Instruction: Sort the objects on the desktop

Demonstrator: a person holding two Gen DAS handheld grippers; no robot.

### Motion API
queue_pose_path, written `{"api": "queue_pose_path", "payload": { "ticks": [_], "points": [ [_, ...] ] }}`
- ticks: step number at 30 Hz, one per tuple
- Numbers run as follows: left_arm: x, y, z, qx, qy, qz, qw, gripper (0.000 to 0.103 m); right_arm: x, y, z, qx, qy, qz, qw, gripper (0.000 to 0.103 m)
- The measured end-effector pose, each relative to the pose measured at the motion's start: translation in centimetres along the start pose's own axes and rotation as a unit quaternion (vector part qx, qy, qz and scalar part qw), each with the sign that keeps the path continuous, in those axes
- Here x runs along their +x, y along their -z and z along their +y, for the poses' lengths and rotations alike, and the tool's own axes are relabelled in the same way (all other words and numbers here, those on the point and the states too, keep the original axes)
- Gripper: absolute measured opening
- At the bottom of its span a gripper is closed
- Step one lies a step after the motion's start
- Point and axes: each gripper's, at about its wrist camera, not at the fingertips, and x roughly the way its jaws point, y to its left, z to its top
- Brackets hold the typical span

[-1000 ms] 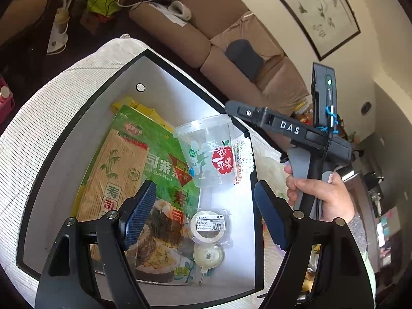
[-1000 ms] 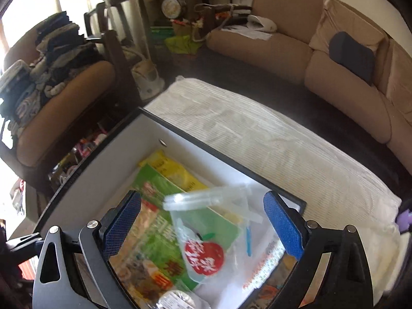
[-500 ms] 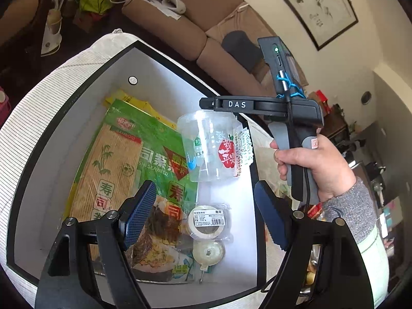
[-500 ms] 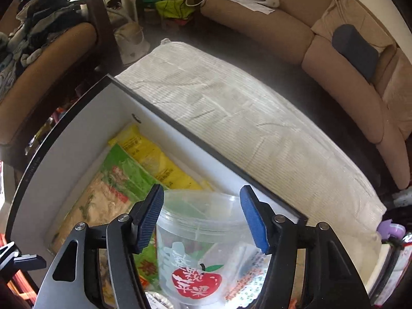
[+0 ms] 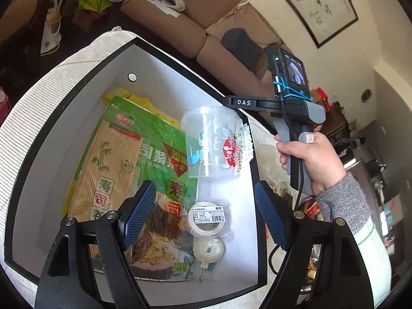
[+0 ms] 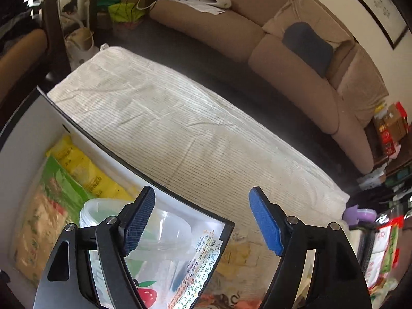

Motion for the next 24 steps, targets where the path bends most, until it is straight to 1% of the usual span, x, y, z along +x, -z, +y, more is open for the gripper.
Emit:
{"api": "queue_pose_path", "payload": {
  "ticks": [2,3,4,5,6,7,8,10,12,15,16,18,19,21,23,24],
  "points": [
    [-0.2,-0.1,0.1,-0.003,0.003,-0.003,1.0,0.078,-2.1,0.3,-0.5,0.008,-0.045,-0.04,0.998,0.077],
    [-0.3,-0.2,0.2,-0.005,0.005,-0.005,1.0,0.078,-3.2,0.5,-0.6,0.005,-0.072,-0.058,0.996,0.077],
    [-0.5,-0.2,0.2,-0.007,0.007,-0.006,0.9999,0.078,-4.4,0.8,-0.4,-0.006,-0.111,-0.074,0.991,0.079],
    [-0.6,-0.2,0.2,-0.005,0.009,-0.005,0.9999,0.078,-5.8,1.2,0.2,-0.035,-0.152,-0.089,0.984,0.08],
    [-0.7,-0.2,0.0,-0.001,0.009,-0.004,0.9999,0.078,-6.8,1.6,1.0,-0.077,-0.171,-0.095,0.978,0.082],
    [-0.8,-0.1,-0.1,0.005,0.007,-0.003,1.0,0.078,-7.6,2.1,2.2,-0.127,-0.167,-0.093,0.973,0.09],
    [-0.9,-0.1,-0.2,0.011,0.004,-0.001,0.9999,0.078,-8.1,2.7,3.4,-0.179,-0.147,-0.09,0.969,0.097],
    [-1.0,0.1,-0.4,0.02,-0.002,0.004,0.9998,0.078,-8.3,3.9,5.8,-0.275,-0.099,-0.075,0.953,0.103],
    [-1.0,0.2,-0.2,0.023,-0.004,0.01,0.9997,0.078,-7.6,5.1,7.7,-0.347,-0.073,-0.047,0.934,0.103],
    [-0.9,0.2,0.0,0.025,-0.007,0.019,0.9995,0.078,-5.6,6.4,9.3,-0.41,-0.058,-0.002,0.91,0.103],
    [-0.8,0.2,0.1,0.025,-0.007,0.021,0.9994,0.078,-4.9,6.8,9.8,-0.431,-0.044,0.007,0.901,0.103],
    [-0.7,0.3,0.4,0.023,-0.004,0.025,0.9994,0.078,-3.5,7.5,10.0,-0.461,-0.013,0.011,0.887,0.103],
    [-0.7,0.3,0.5,0.023,-0.004,0.026,0.9994,0.078,-2.9,7.4,10.1,-0.466,-0.01,0.014,0.885,0.103],
    [-0.7,0.2,0.7,0.021,-0.005,0.026,0.9994,0.078,-1.8,6.8,10.2,-0.461,-0.026,0.031,0.887,0.103],
    [-0.6,0.1,0.8,0.017,-0.006,0.024,0.9996,0.078,-0.5,5.9,10.0,-0.443,-0.051,0.051,0.893,0.103],
    [-0.6,0.1,0.9,0.015,-0.006,0.024,0.9996,0.078,0.2,5.4,9.8,-0.423,-0.068,0.065,0.901,0.103]
  ]
}}
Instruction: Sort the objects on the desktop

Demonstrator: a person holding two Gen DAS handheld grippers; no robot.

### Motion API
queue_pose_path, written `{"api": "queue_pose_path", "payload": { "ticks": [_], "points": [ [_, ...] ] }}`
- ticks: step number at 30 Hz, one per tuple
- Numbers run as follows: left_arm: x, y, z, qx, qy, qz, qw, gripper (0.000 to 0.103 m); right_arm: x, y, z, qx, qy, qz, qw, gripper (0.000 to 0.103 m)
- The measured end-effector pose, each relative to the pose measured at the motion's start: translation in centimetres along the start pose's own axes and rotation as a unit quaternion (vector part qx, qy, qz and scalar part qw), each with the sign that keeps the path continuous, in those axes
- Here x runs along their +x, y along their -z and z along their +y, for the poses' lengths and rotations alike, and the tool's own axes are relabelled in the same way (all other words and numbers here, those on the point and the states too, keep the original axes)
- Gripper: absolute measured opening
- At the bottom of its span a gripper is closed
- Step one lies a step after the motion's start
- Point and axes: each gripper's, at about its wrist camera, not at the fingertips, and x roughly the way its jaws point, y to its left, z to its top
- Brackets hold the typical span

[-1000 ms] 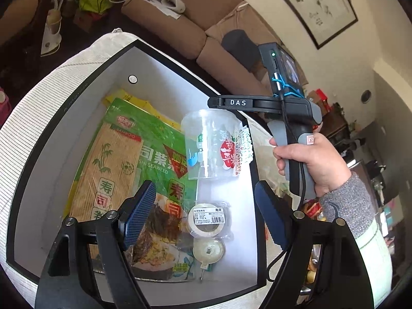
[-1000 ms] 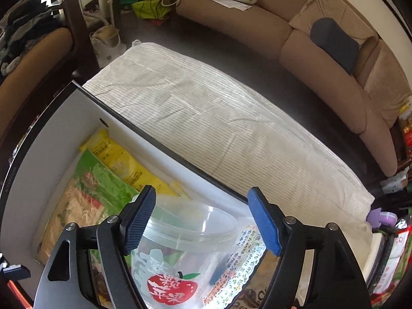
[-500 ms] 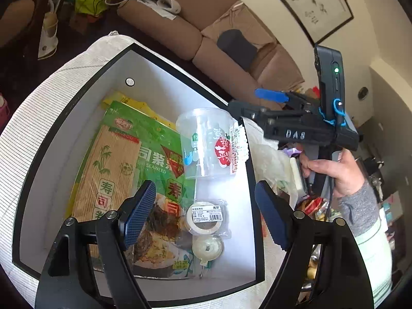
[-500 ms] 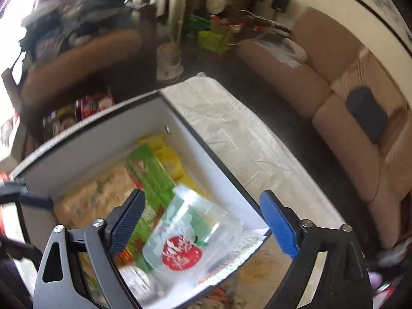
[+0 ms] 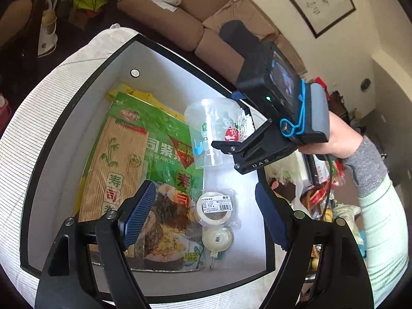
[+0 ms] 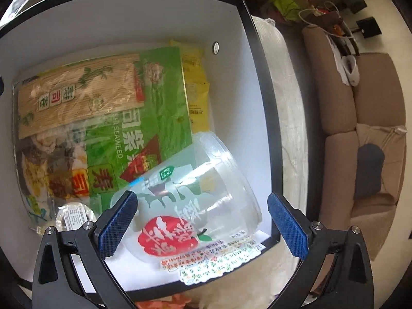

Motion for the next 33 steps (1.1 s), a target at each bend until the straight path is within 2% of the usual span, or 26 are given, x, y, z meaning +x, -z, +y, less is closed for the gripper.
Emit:
{"api": "queue_pose_path", "payload": {
  "ticks": [3,6,8,9,11,12,13,14,16,17,22,24,25,27,31,33],
  "points": [
    [0.2,0.0,0.0,-0.002,-0.002,0.002,1.0,0.078,1.9,0.4,-2.9,0.108,-0.072,0.011,0.992,0.103],
    [0.4,0.2,-0.4,0.005,-0.003,0.005,1.0,0.078,2.9,1.9,-6.2,0.244,-0.113,0.008,0.963,0.103],
    [0.4,0.2,-0.7,0.008,-0.002,0.006,0.9999,0.078,2.8,3.1,-7.2,0.301,-0.11,-0.005,0.947,0.103],
    [0.4,0.3,-0.7,0.008,-0.001,0.006,1.0,0.078,2.7,3.8,-7.8,0.342,-0.104,-0.011,0.934,0.103],
    [0.3,0.3,-0.8,0.007,-0.001,0.004,1.0,0.078,1.6,5.2,-8.9,0.416,-0.108,-0.053,0.902,0.103],
    [0.2,0.3,-0.8,0.006,-0.001,0.002,1.0,0.078,1.2,5.5,-9.2,0.424,-0.089,-0.063,0.899,0.103],
    [0.2,0.2,-0.8,0.004,0.0,0.001,1.0,0.078,1.0,5.5,-9.3,0.418,-0.064,-0.064,0.904,0.101],
    [0.2,0.3,-0.8,0.003,0.001,0.0,1.0,0.078,1.3,5.1,-8.8,0.404,-0.058,-0.059,0.911,0.101],
    [0.3,0.3,-0.9,0.002,0.003,0.001,1.0,0.079,2.0,4.4,-7.7,0.354,-0.034,-0.044,0.933,0.103],
    [0.3,0.3,-1.0,0.003,0.003,0.002,1.0,0.079,2.0,4.2,-7.3,0.335,-0.022,-0.045,0.941,0.103],
    [0.6,0.4,-1.4,0.007,0.0,0.005,1.0,0.08,0.8,2.5,-5.8,0.277,0.018,-0.036,0.96,0.103],
    [0.5,0.3,-1.2,0.003,0.0,0.001,1.0,0.081,-0.1,2.7,-6.1,0.28,0.011,-0.041,0.959,0.103],
    [0.4,0.3,-1.0,0.0,0.001,-0.001,1.0,0.082,-0.3,3.0,-6.8,0.298,-0.008,-0.045,0.954,0.103],
    [0.2,0.2,-0.8,-0.005,0.001,-0.004,1.0,0.082,-1.0,4.1,-8.5,0.351,-0.059,-0.064,0.932,0.103],
    [-0.2,0.2,-0.6,-0.007,0.002,-0.009,0.9999,0.082,-2.9,6.2,-11.1,0.436,-0.119,-0.15,0.879,0.103],
    [-0.2,0.1,-0.6,-0.006,0.001,-0.009,0.9999,0.082,-3.5,6.6,-11.5,0.447,-0.151,-0.188,0.862,0.103]
  ]
}}
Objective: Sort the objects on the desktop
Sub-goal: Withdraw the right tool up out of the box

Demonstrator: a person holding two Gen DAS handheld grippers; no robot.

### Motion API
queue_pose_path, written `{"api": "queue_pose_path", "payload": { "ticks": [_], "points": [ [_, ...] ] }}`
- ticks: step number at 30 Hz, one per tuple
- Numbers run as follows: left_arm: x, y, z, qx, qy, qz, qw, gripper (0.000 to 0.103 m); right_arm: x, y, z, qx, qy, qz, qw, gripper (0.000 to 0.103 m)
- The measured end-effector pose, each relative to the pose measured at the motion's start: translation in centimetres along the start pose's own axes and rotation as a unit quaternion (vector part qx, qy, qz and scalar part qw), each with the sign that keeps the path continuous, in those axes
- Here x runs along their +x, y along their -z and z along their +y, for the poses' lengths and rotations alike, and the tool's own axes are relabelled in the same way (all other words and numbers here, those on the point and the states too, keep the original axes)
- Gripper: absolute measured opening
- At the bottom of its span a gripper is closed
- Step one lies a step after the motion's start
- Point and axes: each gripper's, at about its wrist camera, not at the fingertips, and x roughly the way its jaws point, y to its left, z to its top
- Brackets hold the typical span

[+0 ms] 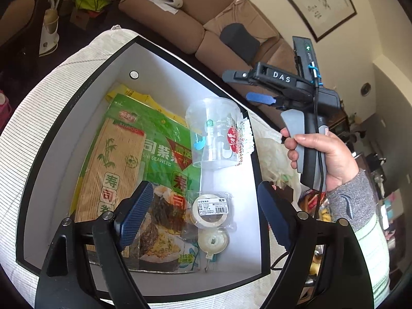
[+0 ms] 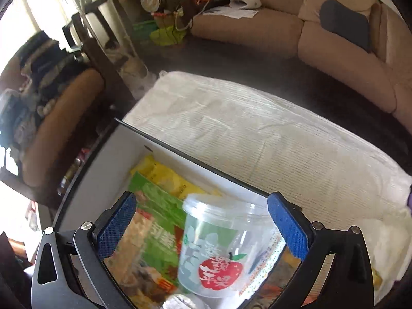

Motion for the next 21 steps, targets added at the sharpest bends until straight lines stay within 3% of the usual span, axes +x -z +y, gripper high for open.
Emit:
{"api": "queue_pose_path", "payload": {
  "ticks": [7,11,17,19,21],
  "points": [
    [0.2,0.0,-0.2,0.002,0.0,0.002,1.0,0.082,-0.7,0.6,3.1,-0.027,-0.086,-0.015,0.996,0.099],
    [0.2,0.0,-0.1,0.001,-0.003,0.003,1.0,0.082,1.6,1.3,4.0,-0.051,-0.029,0.012,0.998,0.099],
    [0.3,0.1,-0.1,0.001,-0.004,0.005,1.0,0.082,2.4,2.1,2.4,-0.046,0.022,-0.013,0.999,0.102],
    [0.6,0.2,-0.2,0.002,-0.005,0.008,1.0,0.082,3.4,2.1,1.3,-0.042,0.059,0.009,0.997,0.103],
    [0.7,0.2,-0.4,0.005,-0.004,0.01,0.9999,0.082,4.3,2.5,-0.2,-0.017,0.05,0.034,0.998,0.1]
  ]
}}
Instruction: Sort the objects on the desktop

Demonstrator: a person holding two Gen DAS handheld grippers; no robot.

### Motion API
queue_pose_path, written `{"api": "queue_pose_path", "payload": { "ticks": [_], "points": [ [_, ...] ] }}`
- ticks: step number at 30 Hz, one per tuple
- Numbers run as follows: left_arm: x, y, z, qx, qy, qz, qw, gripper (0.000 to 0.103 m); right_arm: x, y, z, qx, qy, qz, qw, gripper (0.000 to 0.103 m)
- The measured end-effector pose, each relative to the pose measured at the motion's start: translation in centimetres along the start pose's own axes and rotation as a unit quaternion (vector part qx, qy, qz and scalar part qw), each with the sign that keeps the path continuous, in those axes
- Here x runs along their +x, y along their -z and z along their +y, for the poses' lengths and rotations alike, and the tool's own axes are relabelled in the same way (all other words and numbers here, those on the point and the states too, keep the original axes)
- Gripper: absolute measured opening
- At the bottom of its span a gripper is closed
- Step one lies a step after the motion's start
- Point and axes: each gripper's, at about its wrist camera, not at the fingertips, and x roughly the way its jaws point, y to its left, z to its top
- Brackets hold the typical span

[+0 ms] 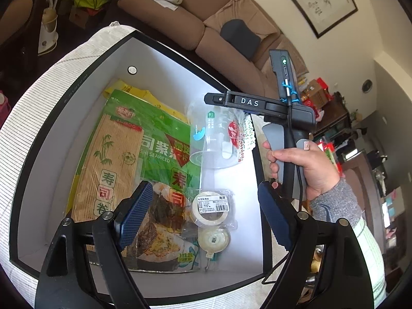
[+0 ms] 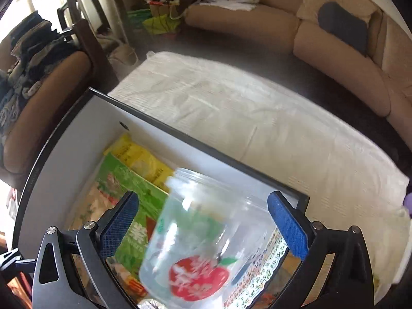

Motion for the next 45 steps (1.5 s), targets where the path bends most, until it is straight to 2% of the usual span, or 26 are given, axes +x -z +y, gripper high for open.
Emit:
{"api": "queue_pose_path", "payload": {
  "ticks": [1,6,11,14,19,22,26,30,35,38,42,45],
  "points": [
    [0.0,0.0,-0.1,0.001,0.001,-0.001,1.0,0.082,-0.1,0.2,-0.3,0.007,-0.018,-0.005,1.0,0.098],
    [0.0,-0.1,-0.3,0.002,0.003,-0.002,1.0,0.082,-2.3,0.6,0.1,0.004,-0.023,-0.037,0.999,0.1],
    [-0.1,-0.1,-0.2,0.002,0.001,-0.002,1.0,0.083,-7.2,0.8,1.3,-0.014,-0.042,-0.086,0.995,0.1],
    [0.0,-0.1,-0.6,0.011,-0.002,-0.001,0.9999,0.084,-10.0,2.1,1.9,-0.017,-0.063,-0.095,0.993,0.1],
    [0.4,0.3,-1.9,0.034,-0.003,0.006,0.9994,0.103,-14.7,7.2,2.2,-0.017,-0.077,-0.124,0.989,0.103],
    [1.0,0.8,-2.9,0.048,-0.008,0.012,0.9987,0.103,-16.6,11.2,1.1,0.009,-0.084,-0.133,0.987,0.103],
    [1.4,1.4,-4.4,0.053,-0.01,0.011,0.9985,0.103,-18.9,16.9,-0.9,0.051,-0.072,-0.147,0.985,0.103],
    [2.0,2.8,-8.2,0.088,-0.002,0.004,0.9961,0.103,-20.8,22.2,-2.8,0.088,-0.03,-0.164,0.982,0.103],
    [3.9,6.0,-14.4,0.145,0.017,0.009,0.9893,0.103,-21.9,27.5,-7.4,0.174,-0.014,-0.186,0.967,0.103],
    [5.8,8.7,-18.2,0.193,0.02,0.025,0.9807,0.103,-21.7,29.7,-9.6,0.209,0.003,-0.192,0.959,0.103],
    [9.4,12.6,-22.1,0.267,-0.013,0.037,0.9629,0.103,-21.6,31.7,-12.5,0.24,-0.003,-0.202,0.949,0.103],
    [13.1,14.9,-23.2,0.294,-0.049,0.048,0.9534,0.103,-22.0,33.0,-15.1,0.267,-0.015,-0.216,0.939,0.103]
  ]
}}
